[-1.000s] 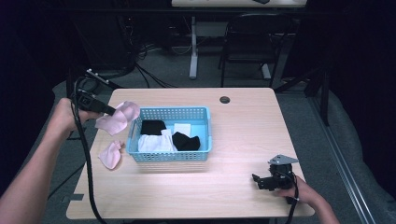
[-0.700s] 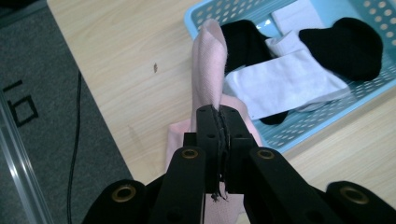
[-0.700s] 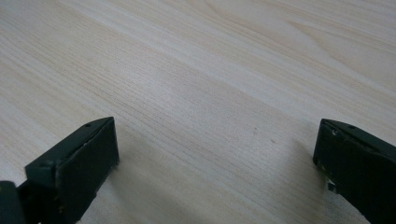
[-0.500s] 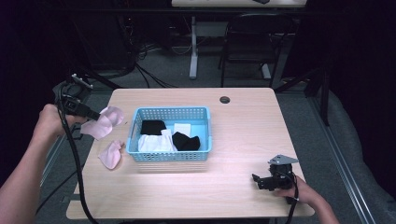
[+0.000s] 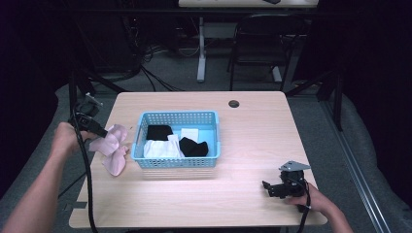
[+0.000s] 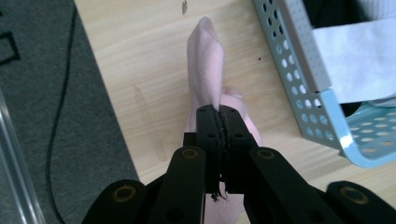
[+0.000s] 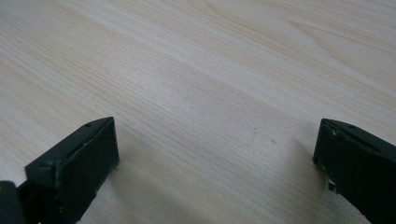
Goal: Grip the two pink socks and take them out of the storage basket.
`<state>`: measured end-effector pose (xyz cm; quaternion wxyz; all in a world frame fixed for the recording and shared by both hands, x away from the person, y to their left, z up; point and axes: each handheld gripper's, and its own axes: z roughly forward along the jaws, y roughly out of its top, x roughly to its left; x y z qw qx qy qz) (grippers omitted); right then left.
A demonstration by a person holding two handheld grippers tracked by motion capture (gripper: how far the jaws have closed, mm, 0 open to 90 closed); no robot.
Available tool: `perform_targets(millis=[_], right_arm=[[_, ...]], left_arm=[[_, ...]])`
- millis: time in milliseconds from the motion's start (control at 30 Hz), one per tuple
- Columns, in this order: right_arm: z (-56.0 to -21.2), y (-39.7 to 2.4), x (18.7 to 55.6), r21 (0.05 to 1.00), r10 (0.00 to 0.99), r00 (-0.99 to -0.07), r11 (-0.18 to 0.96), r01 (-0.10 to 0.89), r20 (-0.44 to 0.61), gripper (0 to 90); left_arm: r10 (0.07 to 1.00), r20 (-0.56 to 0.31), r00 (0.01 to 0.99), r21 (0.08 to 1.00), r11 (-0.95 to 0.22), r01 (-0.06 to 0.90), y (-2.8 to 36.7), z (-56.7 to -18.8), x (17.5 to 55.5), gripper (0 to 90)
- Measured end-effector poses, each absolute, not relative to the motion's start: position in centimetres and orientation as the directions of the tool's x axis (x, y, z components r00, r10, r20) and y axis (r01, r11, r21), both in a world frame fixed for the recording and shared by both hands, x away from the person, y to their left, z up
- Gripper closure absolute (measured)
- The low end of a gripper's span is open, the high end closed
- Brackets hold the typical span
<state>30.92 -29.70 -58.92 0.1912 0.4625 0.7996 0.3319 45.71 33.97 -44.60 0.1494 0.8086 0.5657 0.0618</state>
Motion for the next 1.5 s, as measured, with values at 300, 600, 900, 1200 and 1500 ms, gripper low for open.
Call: perform_targets(millis=[300, 600, 900, 1200, 1500], right_arm=[[-58.9, -29.7, 30.9, 0.707, 0.867, -0.499, 0.352, 0.613, 0.001, 0.0], [-58.9, -29.7, 30.9, 0.707, 0.867, -0.499, 0.352, 0.613, 0.001, 0.0], [-58.9, -29.7, 30.9, 0.708, 0.867, -0.499, 0.352, 0.613, 0.001, 0.0], [-58.9, -29.7, 30.9, 0.707, 0.867, -0.498, 0.354, 0.612, -0.004, 0.0], [-58.9, -29.7, 30.9, 0.706, 0.87, -0.494, 0.356, 0.612, -0.01, 0.0]], left_arm=[[0.945, -0.078, 0.316, 0.266, -0.286, 0.92, 34.1, -48.5, 46.2, 87.7], [0.954, -0.083, 0.286, 0.248, -0.259, 0.934, 34.0, -51.3, 46.4, 87.3], [0.953, -0.097, 0.286, 0.259, -0.253, 0.932, 33.9, -51.9, 46.1, 67.0], [0.952, -0.083, 0.294, 0.368, -0.245, 0.897, 34.6, -48.7, 43.9, 22.8], [0.952, -0.074, 0.296, 0.468, -0.229, 0.853, 34.9, -46.7, 39.9, 6.3]])
